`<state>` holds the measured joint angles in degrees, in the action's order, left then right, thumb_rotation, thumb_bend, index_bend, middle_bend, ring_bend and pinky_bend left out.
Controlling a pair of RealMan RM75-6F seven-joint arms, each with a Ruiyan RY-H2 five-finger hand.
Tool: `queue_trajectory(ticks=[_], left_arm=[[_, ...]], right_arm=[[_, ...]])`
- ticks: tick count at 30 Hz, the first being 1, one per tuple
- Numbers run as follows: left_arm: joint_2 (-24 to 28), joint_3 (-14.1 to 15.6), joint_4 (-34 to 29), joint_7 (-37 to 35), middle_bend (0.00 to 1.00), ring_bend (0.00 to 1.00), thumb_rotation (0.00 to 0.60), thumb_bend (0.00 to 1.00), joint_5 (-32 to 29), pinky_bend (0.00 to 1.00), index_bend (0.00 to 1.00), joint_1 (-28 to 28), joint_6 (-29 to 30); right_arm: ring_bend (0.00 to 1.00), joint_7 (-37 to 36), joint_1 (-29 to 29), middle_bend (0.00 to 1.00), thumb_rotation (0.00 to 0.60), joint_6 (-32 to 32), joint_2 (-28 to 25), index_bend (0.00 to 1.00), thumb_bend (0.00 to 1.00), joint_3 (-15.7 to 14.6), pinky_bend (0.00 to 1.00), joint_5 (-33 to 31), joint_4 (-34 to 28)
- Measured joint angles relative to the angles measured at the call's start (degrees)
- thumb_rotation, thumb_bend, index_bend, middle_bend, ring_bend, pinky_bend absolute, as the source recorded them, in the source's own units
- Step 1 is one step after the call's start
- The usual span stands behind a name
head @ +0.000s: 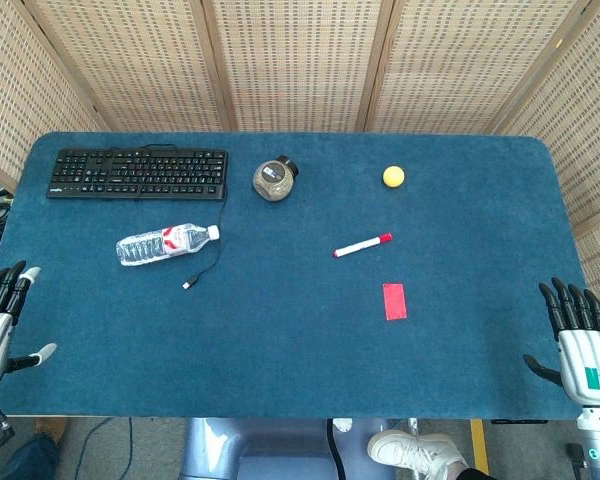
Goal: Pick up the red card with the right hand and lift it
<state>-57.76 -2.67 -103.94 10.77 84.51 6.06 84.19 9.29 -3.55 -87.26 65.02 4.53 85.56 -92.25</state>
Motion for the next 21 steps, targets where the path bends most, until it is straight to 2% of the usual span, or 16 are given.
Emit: queue_trajectory(ticks=[8, 16, 21], left_arm=[[0.06, 0.13, 0.14, -0.87, 0.0, 0.0, 0.6, 0.0, 0.53, 0.0, 0.0, -0.17, 0.39], [-0.54, -0.17, 0.71, -0.81, 0.0, 0.0, 0.6, 0.0, 0.3, 0.0, 0.0, 0.22, 0.04], [-1.29, -0.49, 0.98, 0.34, 0.0, 0.0, 0.6, 0.0, -0.57, 0.0, 0.0, 0.76, -0.75]], right_arm=[[0.0, 0.22, -0.22, 0.0, 0.6, 0.89, 0.16, 0.01, 0.0, -0.24, 0.0, -0.08, -0.16], [0.0, 0.34, -4.83, 0.0, 0.6, 6.78, -0.99, 0.17, 0.0, 0.99, 0.0, 0.56, -1.8], [0.0, -5.56, -9.92, 0.0, 0.6, 14.45, -2.12, 0.28, 0.0, 2.6, 0.0, -0.06, -2.57]])
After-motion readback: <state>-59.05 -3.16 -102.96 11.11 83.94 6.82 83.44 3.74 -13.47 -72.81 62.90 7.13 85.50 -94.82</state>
